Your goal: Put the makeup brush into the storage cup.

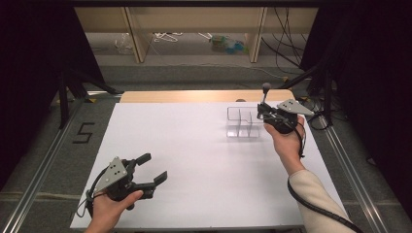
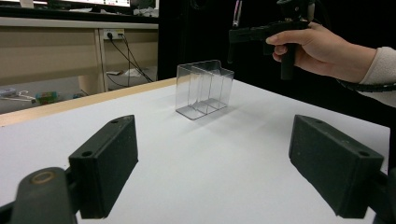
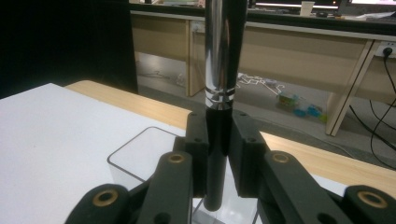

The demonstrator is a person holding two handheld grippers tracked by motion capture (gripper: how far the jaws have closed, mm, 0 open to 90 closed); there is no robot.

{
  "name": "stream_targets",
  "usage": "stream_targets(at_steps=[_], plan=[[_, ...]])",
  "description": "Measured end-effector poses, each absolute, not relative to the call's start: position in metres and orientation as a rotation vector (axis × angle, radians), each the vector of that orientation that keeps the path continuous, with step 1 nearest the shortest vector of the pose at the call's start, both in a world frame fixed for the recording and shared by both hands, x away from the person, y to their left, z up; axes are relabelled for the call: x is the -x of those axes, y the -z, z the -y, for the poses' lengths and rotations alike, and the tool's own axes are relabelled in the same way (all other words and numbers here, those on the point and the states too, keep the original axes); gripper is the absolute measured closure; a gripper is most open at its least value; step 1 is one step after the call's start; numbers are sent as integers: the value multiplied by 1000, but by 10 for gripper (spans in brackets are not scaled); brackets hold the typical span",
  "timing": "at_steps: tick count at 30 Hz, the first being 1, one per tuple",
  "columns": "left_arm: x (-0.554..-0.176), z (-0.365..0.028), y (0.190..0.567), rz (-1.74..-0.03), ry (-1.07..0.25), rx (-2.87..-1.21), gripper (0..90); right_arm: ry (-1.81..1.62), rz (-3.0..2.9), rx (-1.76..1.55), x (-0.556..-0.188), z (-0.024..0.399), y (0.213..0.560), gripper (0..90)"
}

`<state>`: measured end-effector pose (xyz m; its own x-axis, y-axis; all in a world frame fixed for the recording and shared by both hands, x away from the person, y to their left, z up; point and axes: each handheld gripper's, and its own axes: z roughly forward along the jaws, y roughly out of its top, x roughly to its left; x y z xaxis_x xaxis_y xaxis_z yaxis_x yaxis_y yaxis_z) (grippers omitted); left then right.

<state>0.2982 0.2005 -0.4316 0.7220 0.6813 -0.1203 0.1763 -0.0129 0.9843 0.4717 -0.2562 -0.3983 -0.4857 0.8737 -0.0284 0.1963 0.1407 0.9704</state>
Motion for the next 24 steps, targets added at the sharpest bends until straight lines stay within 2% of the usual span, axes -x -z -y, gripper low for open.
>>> stream_targets(at_steps=[24], plan=[[-298,-201,432,-720,-461,-1565,152,-1372,-1788,-1048,-478,259,400,794]])
